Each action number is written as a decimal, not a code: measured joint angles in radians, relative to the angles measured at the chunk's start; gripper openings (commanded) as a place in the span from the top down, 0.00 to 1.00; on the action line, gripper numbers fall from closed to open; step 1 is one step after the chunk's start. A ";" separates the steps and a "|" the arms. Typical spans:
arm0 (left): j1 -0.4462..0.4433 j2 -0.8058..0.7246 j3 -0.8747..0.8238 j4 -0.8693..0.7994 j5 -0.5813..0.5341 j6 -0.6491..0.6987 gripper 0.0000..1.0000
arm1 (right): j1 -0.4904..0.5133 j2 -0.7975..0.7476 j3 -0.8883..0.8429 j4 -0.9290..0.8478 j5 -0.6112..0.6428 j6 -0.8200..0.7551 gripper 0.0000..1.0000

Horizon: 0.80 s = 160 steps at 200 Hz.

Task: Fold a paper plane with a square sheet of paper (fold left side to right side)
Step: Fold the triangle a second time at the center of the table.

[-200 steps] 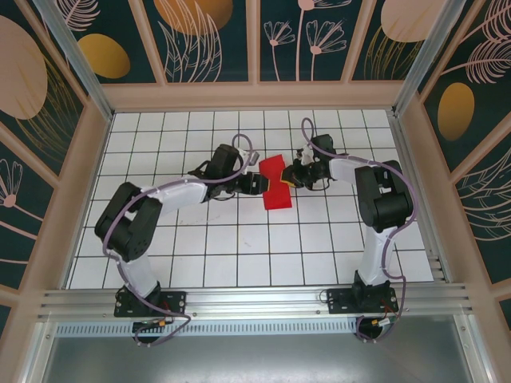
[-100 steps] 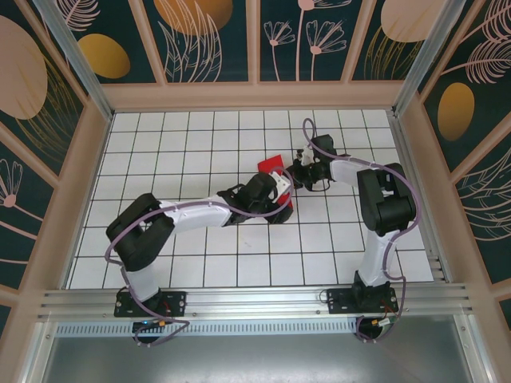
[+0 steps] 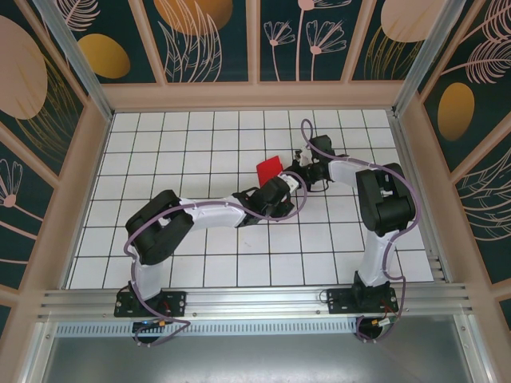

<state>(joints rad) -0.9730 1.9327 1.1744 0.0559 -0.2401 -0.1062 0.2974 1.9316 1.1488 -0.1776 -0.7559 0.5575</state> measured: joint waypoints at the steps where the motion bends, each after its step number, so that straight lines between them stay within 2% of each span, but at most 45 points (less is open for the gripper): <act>1: 0.000 0.000 0.000 0.000 -0.002 0.000 0.46 | 0.000 0.000 0.000 0.000 0.000 0.000 0.89; 33: -0.006 0.000 0.000 0.001 -0.004 0.005 0.64 | 0.000 0.000 0.001 -0.013 0.007 -0.001 0.88; 80: -0.008 0.000 0.000 0.000 0.023 -0.005 0.81 | 0.000 0.000 0.014 -0.032 0.029 -0.002 0.84; 113: -0.008 0.000 0.000 0.001 0.039 -0.019 0.92 | 0.002 0.000 0.020 -0.038 0.036 -0.008 0.66; 160: -0.002 0.000 -0.007 0.008 0.077 -0.065 0.96 | -0.029 -0.065 -0.005 -0.011 0.047 -0.002 0.36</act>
<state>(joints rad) -0.9749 1.9327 1.1675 0.0639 -0.1635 -0.1715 0.2687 1.8668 1.1439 -0.1883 -0.7090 0.5552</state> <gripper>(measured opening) 0.066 0.586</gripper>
